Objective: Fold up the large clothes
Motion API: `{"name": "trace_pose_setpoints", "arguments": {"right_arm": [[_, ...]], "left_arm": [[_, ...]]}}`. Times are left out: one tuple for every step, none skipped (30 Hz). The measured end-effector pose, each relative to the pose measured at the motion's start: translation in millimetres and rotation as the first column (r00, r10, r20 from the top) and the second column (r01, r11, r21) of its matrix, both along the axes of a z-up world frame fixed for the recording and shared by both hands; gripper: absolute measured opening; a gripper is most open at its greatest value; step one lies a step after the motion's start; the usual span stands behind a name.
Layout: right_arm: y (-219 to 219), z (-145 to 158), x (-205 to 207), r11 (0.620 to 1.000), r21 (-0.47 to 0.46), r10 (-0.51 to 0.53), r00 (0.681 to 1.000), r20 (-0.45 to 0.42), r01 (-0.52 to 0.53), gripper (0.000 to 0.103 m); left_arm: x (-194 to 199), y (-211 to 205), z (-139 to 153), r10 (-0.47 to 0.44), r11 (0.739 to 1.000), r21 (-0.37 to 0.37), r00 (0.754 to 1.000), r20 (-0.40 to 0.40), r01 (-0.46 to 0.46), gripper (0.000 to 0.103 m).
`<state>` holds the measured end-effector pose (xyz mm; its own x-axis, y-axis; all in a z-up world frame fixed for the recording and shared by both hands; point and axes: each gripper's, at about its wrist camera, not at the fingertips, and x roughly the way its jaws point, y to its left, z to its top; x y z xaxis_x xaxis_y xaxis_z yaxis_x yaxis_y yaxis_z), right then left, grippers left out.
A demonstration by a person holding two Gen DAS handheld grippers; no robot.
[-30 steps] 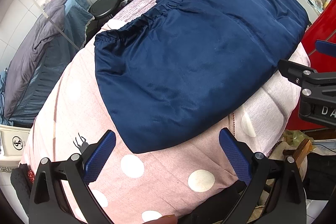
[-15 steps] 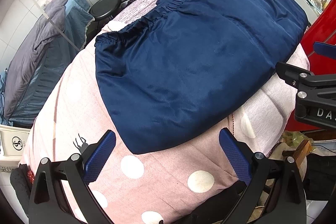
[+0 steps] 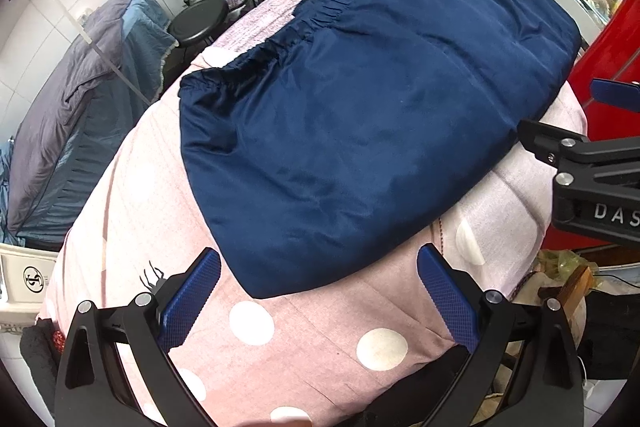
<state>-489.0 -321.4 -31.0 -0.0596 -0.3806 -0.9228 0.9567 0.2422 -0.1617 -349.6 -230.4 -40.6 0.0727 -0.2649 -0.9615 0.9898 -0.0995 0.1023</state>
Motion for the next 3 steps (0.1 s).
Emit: {"name": "trace_pose_setpoints", "arguments": {"right_arm": [[-0.3,-0.3,-0.1,1.000,0.001,0.001,1.000,0.000,-0.001,0.097],[-0.2,-0.7,-0.1,1.000,0.001,0.001,1.000,0.000,-0.001,0.097],[-0.2,-0.7,0.0,1.000,0.002,0.001,1.000,0.000,-0.001,0.097]], "left_arm": [[0.0,-0.1,0.0,0.000,1.000,-0.001,1.000,0.003,0.000,0.097],[-0.3,-0.5,0.0,0.000,1.000,-0.002,1.000,0.008,0.000,0.097],[-0.5,-0.8,-0.3,0.001,1.000,-0.002,1.000,0.009,-0.001,0.097]]}}
